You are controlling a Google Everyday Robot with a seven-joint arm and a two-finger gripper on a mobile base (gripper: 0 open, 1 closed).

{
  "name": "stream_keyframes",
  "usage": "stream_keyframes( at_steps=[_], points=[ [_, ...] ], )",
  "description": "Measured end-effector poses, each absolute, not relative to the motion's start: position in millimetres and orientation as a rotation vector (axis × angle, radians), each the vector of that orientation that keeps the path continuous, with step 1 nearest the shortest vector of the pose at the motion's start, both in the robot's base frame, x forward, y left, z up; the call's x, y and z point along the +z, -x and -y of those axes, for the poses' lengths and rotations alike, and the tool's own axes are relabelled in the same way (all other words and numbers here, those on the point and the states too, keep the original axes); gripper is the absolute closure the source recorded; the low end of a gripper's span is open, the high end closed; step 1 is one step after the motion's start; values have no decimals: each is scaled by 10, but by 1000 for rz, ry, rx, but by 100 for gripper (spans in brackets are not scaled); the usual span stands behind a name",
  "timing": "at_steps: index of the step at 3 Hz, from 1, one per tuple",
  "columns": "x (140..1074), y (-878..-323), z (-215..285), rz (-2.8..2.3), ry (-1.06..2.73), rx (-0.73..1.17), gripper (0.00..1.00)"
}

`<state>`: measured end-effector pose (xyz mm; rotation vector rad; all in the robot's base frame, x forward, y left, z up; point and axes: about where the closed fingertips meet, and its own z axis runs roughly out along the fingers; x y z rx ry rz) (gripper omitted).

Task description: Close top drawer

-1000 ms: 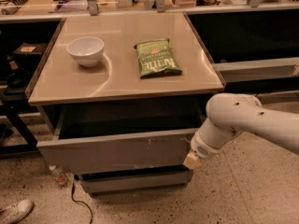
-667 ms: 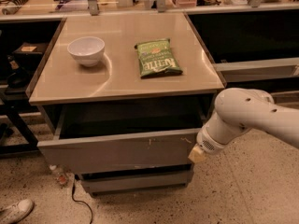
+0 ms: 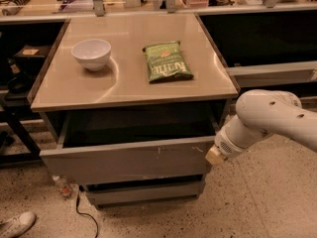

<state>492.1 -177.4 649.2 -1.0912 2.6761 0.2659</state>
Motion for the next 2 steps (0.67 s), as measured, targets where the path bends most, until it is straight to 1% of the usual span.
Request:
stream_keyframes(
  at_steps=[2],
  points=[
    [6325,-5202,1718,-2686,1056,262,100]
  ],
)
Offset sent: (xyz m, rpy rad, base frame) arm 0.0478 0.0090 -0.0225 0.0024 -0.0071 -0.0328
